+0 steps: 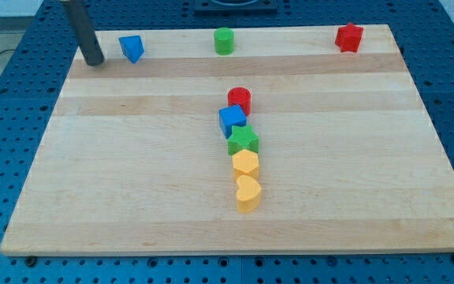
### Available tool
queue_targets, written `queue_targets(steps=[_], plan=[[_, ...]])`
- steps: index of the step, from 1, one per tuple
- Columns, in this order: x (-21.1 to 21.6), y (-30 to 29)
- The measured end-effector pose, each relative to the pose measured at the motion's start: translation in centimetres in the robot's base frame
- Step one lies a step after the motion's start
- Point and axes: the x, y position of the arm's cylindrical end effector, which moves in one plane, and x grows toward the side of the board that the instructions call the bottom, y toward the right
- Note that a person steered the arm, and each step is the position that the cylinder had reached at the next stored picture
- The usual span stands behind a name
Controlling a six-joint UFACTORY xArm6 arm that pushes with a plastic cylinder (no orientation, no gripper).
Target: Push the blue triangle to the top of the red circle
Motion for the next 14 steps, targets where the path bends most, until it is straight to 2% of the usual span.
queue_targets(steps=[1,2,3,4,6,8,9,10,11,13,14], plan=[[-2.8,0.9],[-2.7,5.7],[0.2,10.7],[2.1,13.2],[2.1,18.8],[-1.0,16.9],[-0.1,18.5],[3.9,20.1],[6.0,21.1],[2.4,20.5],[3.1,21.2]])
